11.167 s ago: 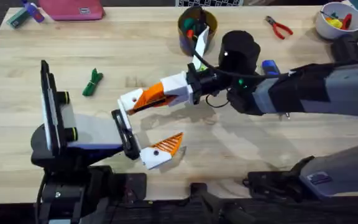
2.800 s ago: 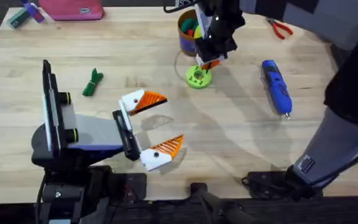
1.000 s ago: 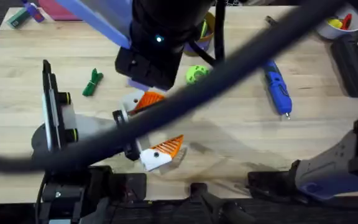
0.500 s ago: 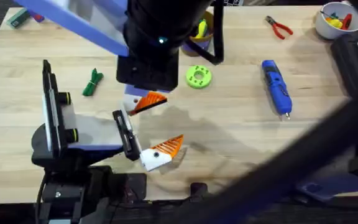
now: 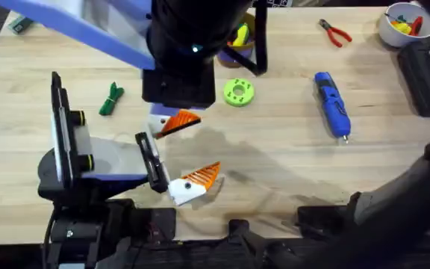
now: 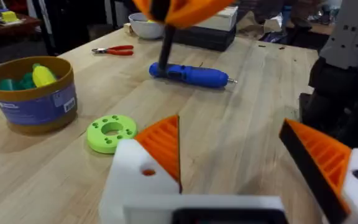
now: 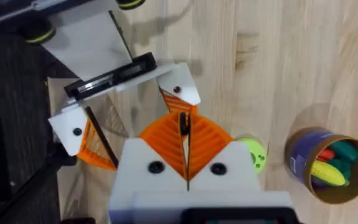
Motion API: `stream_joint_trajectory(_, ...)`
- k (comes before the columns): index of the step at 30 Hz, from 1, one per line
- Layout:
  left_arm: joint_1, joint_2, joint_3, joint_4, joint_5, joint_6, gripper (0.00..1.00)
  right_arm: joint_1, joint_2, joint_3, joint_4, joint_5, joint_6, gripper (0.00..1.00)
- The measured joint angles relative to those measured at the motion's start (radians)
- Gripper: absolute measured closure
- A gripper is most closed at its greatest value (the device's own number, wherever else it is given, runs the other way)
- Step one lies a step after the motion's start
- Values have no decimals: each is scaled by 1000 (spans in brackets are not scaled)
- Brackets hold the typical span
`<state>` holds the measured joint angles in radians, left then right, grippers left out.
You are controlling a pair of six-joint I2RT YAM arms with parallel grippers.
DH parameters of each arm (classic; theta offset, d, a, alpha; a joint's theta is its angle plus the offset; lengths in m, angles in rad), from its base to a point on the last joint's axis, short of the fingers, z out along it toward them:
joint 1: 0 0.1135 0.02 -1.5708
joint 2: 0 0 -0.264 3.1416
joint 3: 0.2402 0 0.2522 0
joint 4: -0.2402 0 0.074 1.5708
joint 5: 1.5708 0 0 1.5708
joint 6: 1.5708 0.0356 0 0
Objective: Pick up the gripper from the table and insert it into the empty holder that is missing its gripper. Then pick up a screw, insert it into the mounting hole, and use the screwdriver to tighten it. Finally, clean up the table by picking up the vegetable and placing it into the bucket.
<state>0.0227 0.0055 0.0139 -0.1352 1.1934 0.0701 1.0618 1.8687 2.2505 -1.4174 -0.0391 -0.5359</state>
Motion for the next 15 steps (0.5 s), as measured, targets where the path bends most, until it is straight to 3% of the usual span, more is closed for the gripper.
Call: stream_joint_trajectory(15,0,0,0,0,0,0,13,0,57,0,4,-4,-41,996)
